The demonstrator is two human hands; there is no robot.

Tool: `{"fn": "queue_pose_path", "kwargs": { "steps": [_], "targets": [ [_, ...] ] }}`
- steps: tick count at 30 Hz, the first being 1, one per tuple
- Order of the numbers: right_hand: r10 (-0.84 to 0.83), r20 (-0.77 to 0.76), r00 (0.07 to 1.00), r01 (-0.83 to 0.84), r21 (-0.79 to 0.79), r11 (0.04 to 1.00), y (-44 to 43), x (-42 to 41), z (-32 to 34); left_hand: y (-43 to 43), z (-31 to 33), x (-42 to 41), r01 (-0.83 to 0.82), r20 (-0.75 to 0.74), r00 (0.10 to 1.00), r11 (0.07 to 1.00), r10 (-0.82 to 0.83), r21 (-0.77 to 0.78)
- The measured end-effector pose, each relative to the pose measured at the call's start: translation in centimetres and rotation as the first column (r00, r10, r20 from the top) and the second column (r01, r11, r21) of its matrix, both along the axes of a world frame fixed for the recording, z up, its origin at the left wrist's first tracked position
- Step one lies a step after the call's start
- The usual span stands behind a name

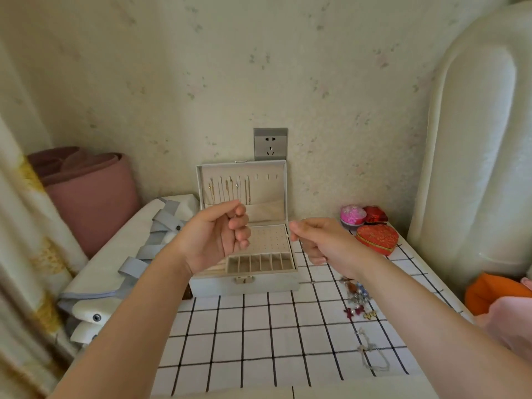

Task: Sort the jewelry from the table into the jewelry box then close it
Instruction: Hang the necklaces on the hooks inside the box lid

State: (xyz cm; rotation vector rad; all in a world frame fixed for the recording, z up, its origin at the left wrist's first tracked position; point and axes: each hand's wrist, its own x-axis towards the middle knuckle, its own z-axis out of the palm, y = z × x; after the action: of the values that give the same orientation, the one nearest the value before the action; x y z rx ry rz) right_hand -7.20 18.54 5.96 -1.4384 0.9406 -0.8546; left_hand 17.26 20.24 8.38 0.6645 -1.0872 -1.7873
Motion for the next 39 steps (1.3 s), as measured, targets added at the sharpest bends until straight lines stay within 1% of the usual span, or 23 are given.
{"fn": "queue_pose_path", "kwargs": {
  "steps": [3, 5, 9, 12, 17, 21, 23, 25, 26, 27, 29, 32, 35, 37, 39],
  "targets": [
    [-0.023, -0.023, 0.999, 0.023, -0.008, 1.000, -2.2, 1.8, 1.2, -2.0, 0.8, 1.3, -0.111, -0.008, 0.994, 0.994, 0.111, 0.008],
    [-0.055, -0.025, 0.998, 0.055, -0.024, 0.998, -3.8, 3.1, 1.8, -3.3, 1.3, 1.9, -0.166, 0.026, 0.986, 0.986, 0.166, 0.003],
    [-0.145, -0.025, 0.989, 0.143, -0.071, 0.987, -6.6, 5.2, 2.9, -5.7, 2.0, 2.1, -0.235, 0.216, 0.943, 0.966, 0.254, -0.110],
    [-0.148, -0.029, 0.989, 0.145, -0.078, 0.986, -8.2, 6.1, 3.1, -7.7, 2.4, 1.6, -0.246, 0.298, 0.908, 0.951, 0.294, -0.188],
    [-0.135, -0.086, 0.987, 0.130, -0.060, 0.990, -10.4, 7.1, 2.2, -10.4, 2.6, 0.4, -0.237, 0.351, 0.876, 0.929, 0.330, -0.283],
    [-0.127, -0.120, 0.985, 0.126, -0.015, 0.992, -11.6, 7.5, 1.7, -12.1, 2.2, 0.0, -0.204, 0.461, 0.811, 0.913, 0.360, -0.354],
    [-0.095, -0.069, 0.993, 0.099, 0.047, 0.994, -12.2, 7.7, 1.7, -12.8, 1.9, -0.2, -0.212, 0.480, 0.791, 0.906, 0.379, -0.365],
    [-0.060, 0.041, 0.997, 0.056, 0.106, 0.993, -12.7, 7.8, 2.0, -13.3, 1.6, -0.2, -0.225, 0.509, 0.756, 0.893, 0.412, -0.389],
    [-0.051, 0.079, 0.996, 0.043, 0.107, 0.993, -13.0, 7.8, 2.1, -13.7, 1.4, -0.1, -0.234, 0.527, 0.728, 0.881, 0.439, -0.410],
    [-0.054, 0.091, 0.994, 0.046, 0.088, 0.995, -13.2, 7.9, 2.2, -14.1, 1.2, 0.0, -0.248, 0.546, 0.692, 0.866, 0.472, -0.435],
    [-0.100, 0.064, 0.993, 0.099, 0.013, 0.995, -13.9, 7.9, 2.3, -15.0, 0.4, 0.5, -0.298, 0.562, 0.619, 0.827, 0.548, -0.477],
    [-0.248, -0.069, 0.966, 0.239, -0.116, 0.964, -15.0, 8.1, 2.0, -16.2, -1.3, 1.0, -0.354, 0.552, 0.519, 0.751, 0.653, -0.557],
    [-0.410, -0.172, 0.896, 0.346, -0.309, 0.886, -16.1, 8.6, 1.3, -16.7, -2.5, 0.6, -0.357, 0.539, 0.429, 0.685, 0.725, -0.636],
    [-0.484, -0.186, 0.855, 0.368, -0.439, 0.819, -16.9, 8.9, 0.8, -17.0, -2.9, 0.2, -0.390, 0.516, 0.349, 0.622, 0.782, -0.679],
    [-0.558, -0.184, 0.809, 0.407, -0.509, 0.758, -17.3, 9.2, 0.5, -17.4, -3.1, -0.2, -0.423, 0.498, 0.266, 0.564, 0.825, -0.709]
  ]
}}
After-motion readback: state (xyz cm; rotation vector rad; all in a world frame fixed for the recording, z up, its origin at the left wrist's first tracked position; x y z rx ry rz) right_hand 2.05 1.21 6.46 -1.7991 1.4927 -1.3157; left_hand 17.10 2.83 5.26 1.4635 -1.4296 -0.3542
